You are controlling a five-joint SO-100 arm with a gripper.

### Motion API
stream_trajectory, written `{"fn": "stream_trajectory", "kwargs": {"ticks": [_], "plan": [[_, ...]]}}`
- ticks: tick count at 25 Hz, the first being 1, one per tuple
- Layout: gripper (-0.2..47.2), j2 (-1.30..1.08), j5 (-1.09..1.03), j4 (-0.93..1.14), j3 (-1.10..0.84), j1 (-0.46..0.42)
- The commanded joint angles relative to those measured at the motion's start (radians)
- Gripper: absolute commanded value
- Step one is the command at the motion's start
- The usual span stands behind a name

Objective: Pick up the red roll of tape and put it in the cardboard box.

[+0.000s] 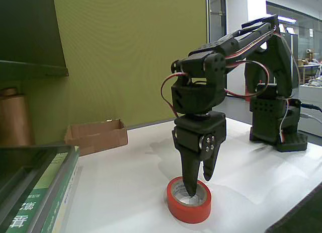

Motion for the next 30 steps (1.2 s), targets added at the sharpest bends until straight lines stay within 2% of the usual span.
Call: {"fn": "stream_trajectory", "kwargs": {"ticks": [1,4,6,18,26,30], "plan": [[22.1,0.017,0.002,0.02,0.0,-0.015],[20.5,0.014,0.008,0.014,-0.002,-0.015],[16.9,0.014,-0.003,0.003,-0.003,-0.014],[4.4,0.029,-0.061,-0.048,0.006,0.0],[1.6,0.074,-0.063,-0.089,0.063,0.015],[1.2,0.114,-0.074,-0.115,0.067,0.055]]}}
